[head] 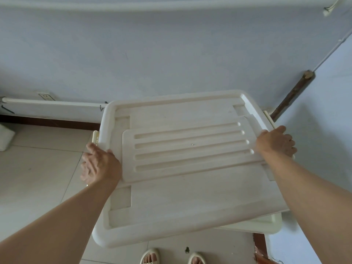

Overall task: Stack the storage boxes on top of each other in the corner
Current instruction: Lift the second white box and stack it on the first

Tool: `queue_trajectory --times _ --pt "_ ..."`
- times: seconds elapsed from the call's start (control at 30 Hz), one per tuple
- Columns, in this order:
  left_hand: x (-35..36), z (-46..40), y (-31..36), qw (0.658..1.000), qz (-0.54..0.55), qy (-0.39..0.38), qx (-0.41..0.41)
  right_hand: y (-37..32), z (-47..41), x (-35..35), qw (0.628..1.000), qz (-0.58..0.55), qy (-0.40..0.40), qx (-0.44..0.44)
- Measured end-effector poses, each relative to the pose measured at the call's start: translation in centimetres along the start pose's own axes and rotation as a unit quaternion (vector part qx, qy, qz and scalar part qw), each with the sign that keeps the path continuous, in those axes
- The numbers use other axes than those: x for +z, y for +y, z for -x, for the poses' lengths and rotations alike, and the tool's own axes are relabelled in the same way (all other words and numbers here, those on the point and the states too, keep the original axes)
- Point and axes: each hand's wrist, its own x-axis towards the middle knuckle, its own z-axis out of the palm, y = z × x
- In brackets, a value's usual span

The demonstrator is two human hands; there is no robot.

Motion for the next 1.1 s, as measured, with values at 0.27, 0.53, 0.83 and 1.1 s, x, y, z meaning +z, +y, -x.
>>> queue_trajectory --times 0.27,0.53,0.83,1.1 --pt "0.0 -0.1 -0.4 1.000 0.002 0.007 0.007 0.5 0.0 -0.5 1.000 -0.019 -0.001 -0.007" --pt "0.3 -0.2 -0.4 1.000 0.003 0.007 0.000 0.8 -0.4 -0.7 0.999 -0.042 -0.013 0.007" --pt "-0.1 -0.5 -0.2 1.000 0.005 0.003 0.001 0.7 -0.6 -1.1 0.998 -0.050 -0.034 0.013" --pt "-1.0 -1.2 1.7 0.999 -0.003 -0.004 0.049 2.3 -0.3 -1.9 0.995 -0.076 -0.034 0.055"
